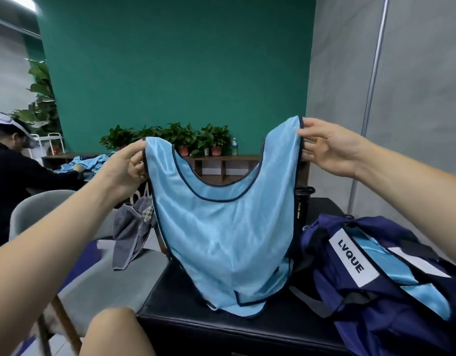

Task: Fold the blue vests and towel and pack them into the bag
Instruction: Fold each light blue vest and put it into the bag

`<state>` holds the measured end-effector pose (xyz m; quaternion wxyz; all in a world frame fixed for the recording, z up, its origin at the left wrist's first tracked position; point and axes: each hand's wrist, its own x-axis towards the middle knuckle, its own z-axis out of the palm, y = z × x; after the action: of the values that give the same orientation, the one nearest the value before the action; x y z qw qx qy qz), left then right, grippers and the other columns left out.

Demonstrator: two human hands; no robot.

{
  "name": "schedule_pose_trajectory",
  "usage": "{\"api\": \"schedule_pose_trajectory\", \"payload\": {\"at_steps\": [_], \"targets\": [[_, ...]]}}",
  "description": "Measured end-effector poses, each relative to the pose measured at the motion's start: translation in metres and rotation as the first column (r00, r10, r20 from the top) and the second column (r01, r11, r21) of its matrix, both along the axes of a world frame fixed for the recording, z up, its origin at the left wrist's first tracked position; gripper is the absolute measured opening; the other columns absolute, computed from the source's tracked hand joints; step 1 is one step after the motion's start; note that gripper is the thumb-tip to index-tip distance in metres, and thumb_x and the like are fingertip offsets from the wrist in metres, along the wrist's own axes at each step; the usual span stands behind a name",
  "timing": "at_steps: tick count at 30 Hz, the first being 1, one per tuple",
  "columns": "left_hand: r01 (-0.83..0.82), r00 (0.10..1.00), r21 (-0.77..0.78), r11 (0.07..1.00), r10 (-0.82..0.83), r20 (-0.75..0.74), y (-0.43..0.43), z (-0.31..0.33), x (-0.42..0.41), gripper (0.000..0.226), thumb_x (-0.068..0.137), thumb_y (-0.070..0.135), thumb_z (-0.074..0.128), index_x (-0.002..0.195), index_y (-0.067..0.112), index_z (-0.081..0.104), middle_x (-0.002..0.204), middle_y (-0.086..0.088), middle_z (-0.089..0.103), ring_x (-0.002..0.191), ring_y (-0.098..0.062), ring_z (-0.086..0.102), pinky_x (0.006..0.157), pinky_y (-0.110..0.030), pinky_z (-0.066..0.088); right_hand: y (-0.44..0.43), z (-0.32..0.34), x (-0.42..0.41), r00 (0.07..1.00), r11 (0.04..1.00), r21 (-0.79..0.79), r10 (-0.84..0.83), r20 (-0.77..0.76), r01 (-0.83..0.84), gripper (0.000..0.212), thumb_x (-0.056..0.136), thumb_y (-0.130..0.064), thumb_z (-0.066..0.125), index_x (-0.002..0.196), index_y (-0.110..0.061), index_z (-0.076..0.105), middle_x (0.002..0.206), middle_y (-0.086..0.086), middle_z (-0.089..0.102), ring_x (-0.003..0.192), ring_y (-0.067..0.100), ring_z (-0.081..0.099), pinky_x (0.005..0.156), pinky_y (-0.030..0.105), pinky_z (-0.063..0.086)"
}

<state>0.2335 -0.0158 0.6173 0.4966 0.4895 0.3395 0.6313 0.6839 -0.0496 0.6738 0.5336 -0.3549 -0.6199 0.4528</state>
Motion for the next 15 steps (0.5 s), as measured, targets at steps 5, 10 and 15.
{"api": "schedule_pose_trajectory", "payload": {"at_steps": [5, 10, 15], "targets": [[-0.024, 0.998, 0.163, 0.986, 0.033, -0.054, -0.001, 0.044, -0.011, 0.033, 0.096, 0.027, 0.07, 0.128, 0.027, 0.075, 0.121, 0.001, 0.073, 0.099, -0.02, 0.061, 0.094, -0.037, 0.046, -0.01, 0.035, 0.009, 0.981, 0.978, 0.115, -0.16, -0.113, 0.173, 0.041, 0.098, -0.004, 0.069, 0.139, -0.006, 0.067, 0.13, 0.007, 0.075, 0.116, 0.023, 0.073, 0.108, 0.034, 0.053], [-0.082, 0.99, 0.296, 0.952, 0.112, -0.086, -0.016, 0.087, -0.004, 0.045, 0.092, 0.014, 0.079, 0.136, 0.017, 0.07, 0.125, -0.005, 0.076, 0.097, -0.019, 0.074, 0.079, -0.034, 0.062, -0.019, 0.068, 0.01, 0.92, 0.921, 0.168, -0.307, -0.242, 0.351, 0.036, 0.088, -0.004, 0.082, 0.123, -0.004, 0.072, 0.109, 0.011, 0.079, 0.095, 0.023, 0.076, 0.092, 0.032, 0.062], [-0.224, 0.957, 0.43, 0.875, 0.28, -0.071, -0.024, 0.129, 0.009, 0.04, 0.088, 0.008, 0.084, 0.126, 0.004, 0.072, 0.109, -0.007, 0.079, 0.09, -0.016, 0.074, 0.086, -0.028, 0.06, -0.028, 0.092, 0.004, 0.883, 0.86, 0.23, -0.401, -0.244, 0.455, 0.021, 0.084, -0.014, 0.089, 0.097, -0.018, 0.073, 0.105, 0.01, 0.078, 0.088, 0.019, 0.068, 0.081, 0.029, 0.058]]}}
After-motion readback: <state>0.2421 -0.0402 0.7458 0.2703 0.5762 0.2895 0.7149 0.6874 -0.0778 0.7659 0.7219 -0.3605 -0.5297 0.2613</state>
